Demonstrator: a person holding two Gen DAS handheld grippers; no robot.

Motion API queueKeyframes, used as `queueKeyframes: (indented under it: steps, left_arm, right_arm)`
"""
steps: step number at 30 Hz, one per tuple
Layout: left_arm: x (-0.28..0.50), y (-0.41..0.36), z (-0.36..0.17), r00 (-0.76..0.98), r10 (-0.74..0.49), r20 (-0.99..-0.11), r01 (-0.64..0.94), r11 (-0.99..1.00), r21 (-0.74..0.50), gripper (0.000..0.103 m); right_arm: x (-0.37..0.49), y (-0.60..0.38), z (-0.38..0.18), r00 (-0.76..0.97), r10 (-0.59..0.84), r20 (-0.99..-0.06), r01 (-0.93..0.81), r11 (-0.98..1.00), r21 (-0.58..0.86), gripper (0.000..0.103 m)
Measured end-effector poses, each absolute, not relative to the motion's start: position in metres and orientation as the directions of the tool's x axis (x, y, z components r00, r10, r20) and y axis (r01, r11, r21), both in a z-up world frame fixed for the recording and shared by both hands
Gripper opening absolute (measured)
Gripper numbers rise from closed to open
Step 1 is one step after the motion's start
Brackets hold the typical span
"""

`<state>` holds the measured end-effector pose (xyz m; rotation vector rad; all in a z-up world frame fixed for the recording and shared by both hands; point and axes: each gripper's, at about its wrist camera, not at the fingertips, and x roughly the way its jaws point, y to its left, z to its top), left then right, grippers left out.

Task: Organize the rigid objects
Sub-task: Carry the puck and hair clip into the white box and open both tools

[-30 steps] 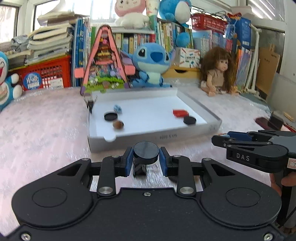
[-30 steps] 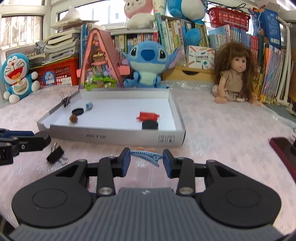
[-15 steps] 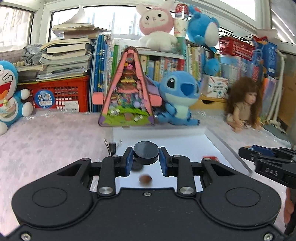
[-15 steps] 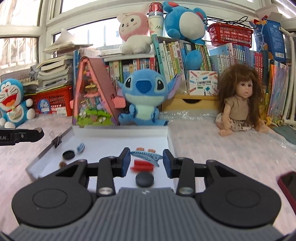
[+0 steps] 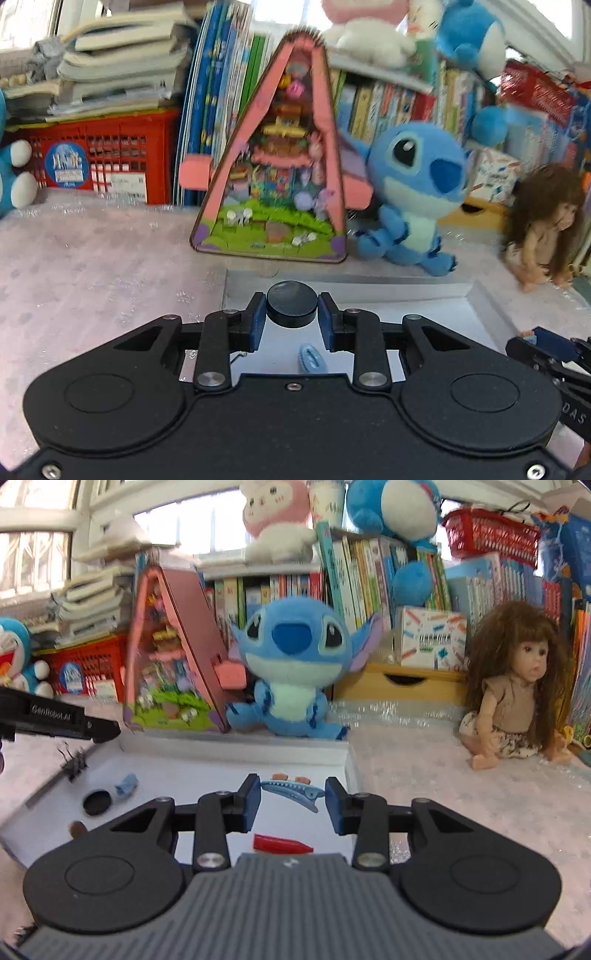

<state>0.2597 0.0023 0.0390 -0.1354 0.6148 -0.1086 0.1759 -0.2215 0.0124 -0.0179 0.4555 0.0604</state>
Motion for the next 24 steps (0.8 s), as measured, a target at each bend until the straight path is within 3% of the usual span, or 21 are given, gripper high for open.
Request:
queueKeyframes:
  steps: [16, 24]
  left_arm:
    - [0.283, -0.017, 0.017, 0.773, -0.095, -0.627, 0.07, 0.995, -0.064, 0.028]
    - [0.283, -0.018, 0.019, 0.77, -0.114, -0.627, 0.088, 0.993, -0.073, 0.028]
  right_arm:
    - [0.207, -0.217, -0.01, 0.834, 0.036, -0.551, -0.06, 0.998, -0.025, 0.044]
    - [0.211, -0.218, -0.017, 0.813, 0.036, -0.581, -0.057, 0.998, -0.017, 0.044]
